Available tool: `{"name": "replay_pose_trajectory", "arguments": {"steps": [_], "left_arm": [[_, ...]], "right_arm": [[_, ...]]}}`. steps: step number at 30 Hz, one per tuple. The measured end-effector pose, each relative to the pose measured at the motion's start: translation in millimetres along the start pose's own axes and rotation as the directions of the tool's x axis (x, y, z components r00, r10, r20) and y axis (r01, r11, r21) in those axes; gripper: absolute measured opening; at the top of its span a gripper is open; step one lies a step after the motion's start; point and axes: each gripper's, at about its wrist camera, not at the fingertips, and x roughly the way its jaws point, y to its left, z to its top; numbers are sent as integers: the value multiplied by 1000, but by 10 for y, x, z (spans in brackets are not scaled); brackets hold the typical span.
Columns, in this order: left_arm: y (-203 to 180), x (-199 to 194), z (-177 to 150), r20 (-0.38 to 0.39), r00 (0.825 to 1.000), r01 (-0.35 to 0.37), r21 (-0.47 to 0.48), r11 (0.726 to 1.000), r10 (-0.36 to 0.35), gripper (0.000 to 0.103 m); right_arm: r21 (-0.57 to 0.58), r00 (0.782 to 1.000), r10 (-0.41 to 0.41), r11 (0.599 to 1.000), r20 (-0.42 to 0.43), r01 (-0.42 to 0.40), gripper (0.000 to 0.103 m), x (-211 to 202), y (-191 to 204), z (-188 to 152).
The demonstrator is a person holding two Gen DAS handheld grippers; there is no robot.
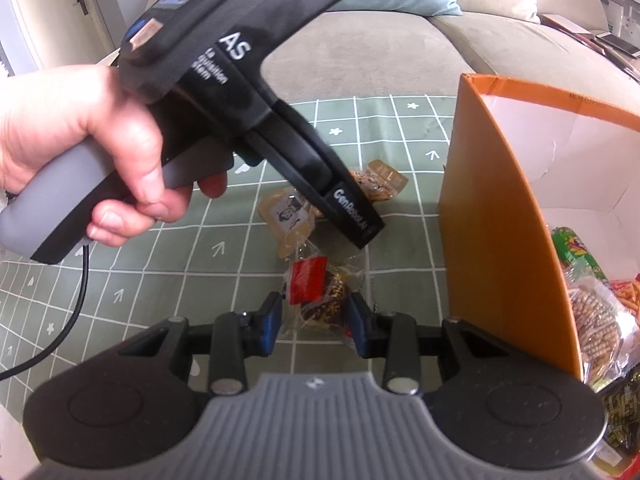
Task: Organize snacks
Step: 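Grasp the red-capped packet with the right tool while the left tool grasps the peanut pack, then lift the peanut pack with the left tool while the right tool carries the red-capped packet toward the box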
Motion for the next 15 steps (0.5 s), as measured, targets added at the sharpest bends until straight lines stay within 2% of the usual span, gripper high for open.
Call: {"name": "replay_pose_trajectory", "arguments": {"steps": [3, 6, 8, 11, 15], "left_arm": [[3, -33, -36, -24, 998, -50, -21, 999, 50, 66], [-1, -129, -91, -45, 993, -115, -36, 993, 113, 55], [12, -230, -146, -47, 989, -139, -61, 988, 137, 39], [61, -334, -241, -76, 986, -160, -127, 979, 151, 38], [38, -473, -453, -63, 986, -165, -167, 972, 157, 38]], "right_arm": [[0, 1000, 21, 1000, -18, -21, 33, -1, -6, 14], [-4, 999, 35, 999, -38, -35, 32, -11, -3, 25], [-3, 998, 41, 999, -51, -41, 32, -23, 3, 28], [-7, 996, 42, 999, -73, -43, 31, -46, 19, 18], [-16, 995, 39, 999, -94, -41, 31, -110, 29, -39]]}}
